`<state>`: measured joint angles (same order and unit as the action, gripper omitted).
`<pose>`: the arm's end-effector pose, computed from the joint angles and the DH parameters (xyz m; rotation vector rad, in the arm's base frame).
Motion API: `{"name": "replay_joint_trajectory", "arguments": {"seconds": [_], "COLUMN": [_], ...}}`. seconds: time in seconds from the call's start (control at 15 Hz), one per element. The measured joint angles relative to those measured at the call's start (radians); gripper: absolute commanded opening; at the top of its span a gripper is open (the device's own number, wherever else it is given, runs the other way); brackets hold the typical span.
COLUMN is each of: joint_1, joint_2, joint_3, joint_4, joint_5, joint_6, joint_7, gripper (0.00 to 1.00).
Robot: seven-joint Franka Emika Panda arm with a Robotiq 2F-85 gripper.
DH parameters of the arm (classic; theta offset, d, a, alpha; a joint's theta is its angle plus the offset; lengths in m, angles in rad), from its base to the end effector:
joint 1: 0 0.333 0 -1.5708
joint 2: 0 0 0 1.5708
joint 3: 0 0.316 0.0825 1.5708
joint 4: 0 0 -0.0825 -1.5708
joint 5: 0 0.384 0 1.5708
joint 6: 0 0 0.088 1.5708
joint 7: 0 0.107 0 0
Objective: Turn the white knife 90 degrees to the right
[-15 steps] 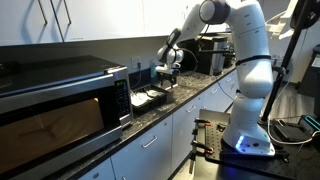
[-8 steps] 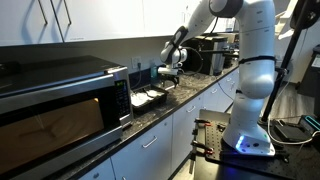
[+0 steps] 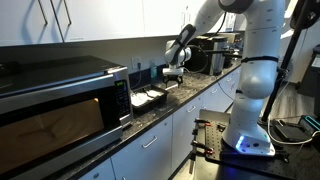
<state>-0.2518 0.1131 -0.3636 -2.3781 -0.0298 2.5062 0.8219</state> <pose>0.4125 -0.2927 0.2801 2.3492 -2.0008 0.0429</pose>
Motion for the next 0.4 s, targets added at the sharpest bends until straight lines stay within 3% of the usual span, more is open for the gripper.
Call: {"name": "replay_joint_trajectory", "arguments": {"seconds": [0.4], "joint_1": [-0.001], "joint_2": [-0.030], "joint_3": [0.001], "joint_4": [-0.027], "joint_5": [0.000], "joint_6": [-0.001], "joint_7": [-0.069], "gripper": [1.00]}}
